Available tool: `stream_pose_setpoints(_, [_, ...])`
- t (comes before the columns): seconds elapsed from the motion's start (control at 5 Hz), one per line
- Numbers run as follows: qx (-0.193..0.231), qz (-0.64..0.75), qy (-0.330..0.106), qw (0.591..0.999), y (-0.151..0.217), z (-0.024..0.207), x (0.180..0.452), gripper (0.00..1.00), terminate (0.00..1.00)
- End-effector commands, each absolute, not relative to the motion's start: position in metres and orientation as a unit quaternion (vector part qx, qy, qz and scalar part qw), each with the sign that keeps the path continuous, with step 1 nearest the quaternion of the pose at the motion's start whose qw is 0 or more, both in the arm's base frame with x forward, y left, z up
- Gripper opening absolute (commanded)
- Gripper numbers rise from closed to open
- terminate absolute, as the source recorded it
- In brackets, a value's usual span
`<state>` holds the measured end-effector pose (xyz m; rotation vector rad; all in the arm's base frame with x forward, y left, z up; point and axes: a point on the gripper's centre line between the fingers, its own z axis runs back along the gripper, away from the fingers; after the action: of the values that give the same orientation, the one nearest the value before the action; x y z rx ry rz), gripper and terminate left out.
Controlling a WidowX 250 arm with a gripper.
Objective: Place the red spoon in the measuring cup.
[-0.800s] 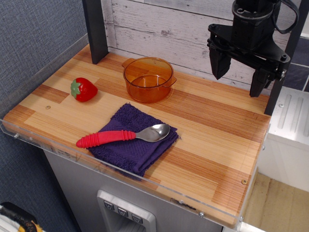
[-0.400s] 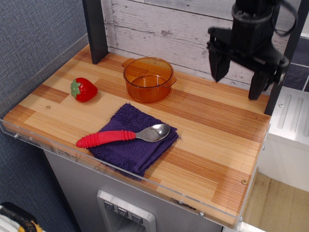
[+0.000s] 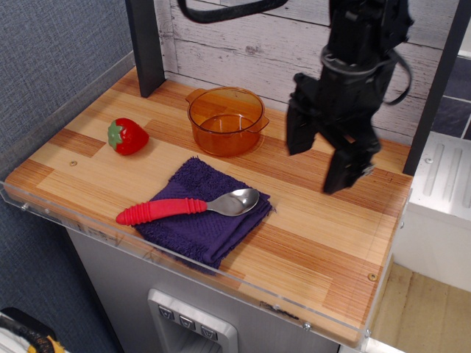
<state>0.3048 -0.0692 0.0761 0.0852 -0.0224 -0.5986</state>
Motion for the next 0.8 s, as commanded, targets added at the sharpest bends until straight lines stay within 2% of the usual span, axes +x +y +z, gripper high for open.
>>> stream_pose_setpoints(0.0, [0.038, -0.424, -0.007, 0.905, -0.012, 0.093, 0.264, 1.0, 0.0])
stream_pose_setpoints(0.2, [0.02, -0.409, 0.007, 0.912, 0.014, 0.09, 0.245, 1.0, 0.0])
stream_pose_setpoints(0.4, [0.04, -0.398, 0.011, 0.917, 0.036, 0.081, 0.232, 1.0, 0.0])
stream_pose_setpoints(0.6, [0.041, -0.374, 0.021, 0.926, 0.062, 0.068, 0.229, 1.0, 0.0])
